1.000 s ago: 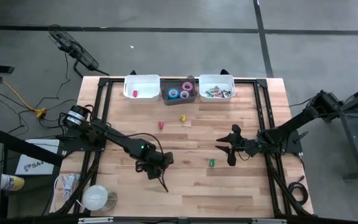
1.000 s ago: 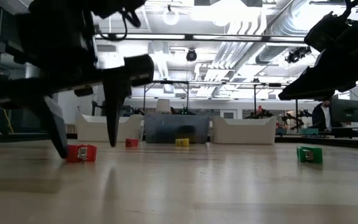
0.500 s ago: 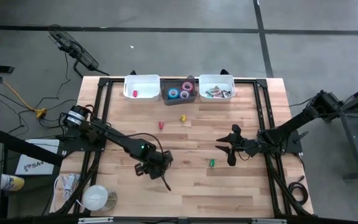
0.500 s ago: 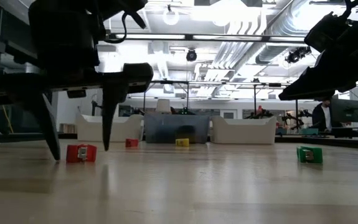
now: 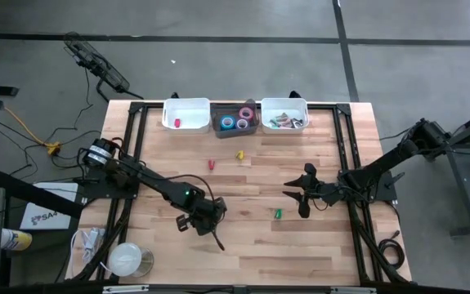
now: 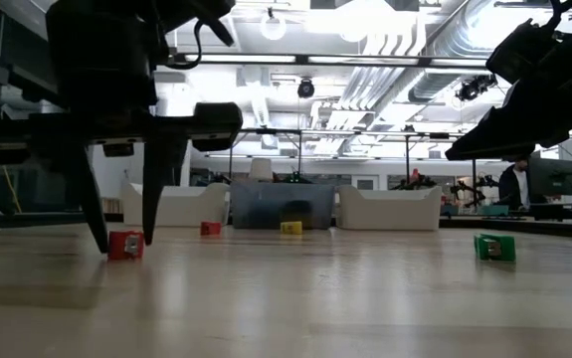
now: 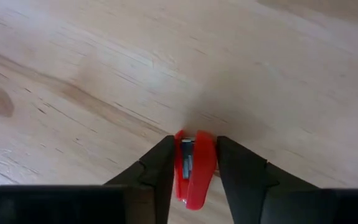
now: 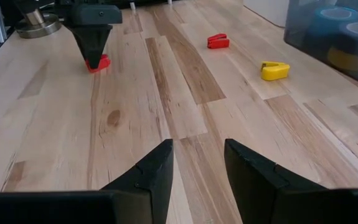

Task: Pick and place Stapler, Stapler remover, tape
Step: Put the bottom red stapler into the left white bin

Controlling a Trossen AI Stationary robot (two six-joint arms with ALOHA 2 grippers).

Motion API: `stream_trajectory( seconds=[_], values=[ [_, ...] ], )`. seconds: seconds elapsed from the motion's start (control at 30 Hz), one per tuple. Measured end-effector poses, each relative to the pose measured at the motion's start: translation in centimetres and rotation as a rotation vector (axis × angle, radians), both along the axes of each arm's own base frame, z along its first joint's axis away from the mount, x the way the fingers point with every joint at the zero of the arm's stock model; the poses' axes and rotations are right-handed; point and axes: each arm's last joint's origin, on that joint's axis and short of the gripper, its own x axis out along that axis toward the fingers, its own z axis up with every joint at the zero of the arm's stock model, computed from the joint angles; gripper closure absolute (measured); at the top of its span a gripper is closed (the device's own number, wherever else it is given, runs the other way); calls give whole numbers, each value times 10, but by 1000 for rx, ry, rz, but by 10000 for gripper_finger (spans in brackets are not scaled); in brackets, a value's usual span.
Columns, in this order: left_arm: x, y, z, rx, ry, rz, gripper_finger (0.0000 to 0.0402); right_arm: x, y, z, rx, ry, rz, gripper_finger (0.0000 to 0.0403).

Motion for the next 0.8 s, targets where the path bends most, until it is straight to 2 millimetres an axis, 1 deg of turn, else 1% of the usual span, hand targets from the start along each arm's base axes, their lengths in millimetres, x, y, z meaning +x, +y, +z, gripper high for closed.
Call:
stream_trajectory(
  seconds=[0.3, 0.57, 0.7, 0.8],
  values=[
    [-2, 0, 0, 7, 16, -2, 308, 0, 0, 0, 0, 1, 1, 267],
    [-1, 0, 0, 5, 4, -5, 344, 0, 0, 0, 1, 1, 2, 267],
    [0, 0, 0, 5, -4, -5, 344, 0, 0, 0, 1, 1, 2, 267],
    [0, 1, 1, 42, -20, 11, 342, 0, 0, 0, 1, 1, 2, 267]
  ],
)
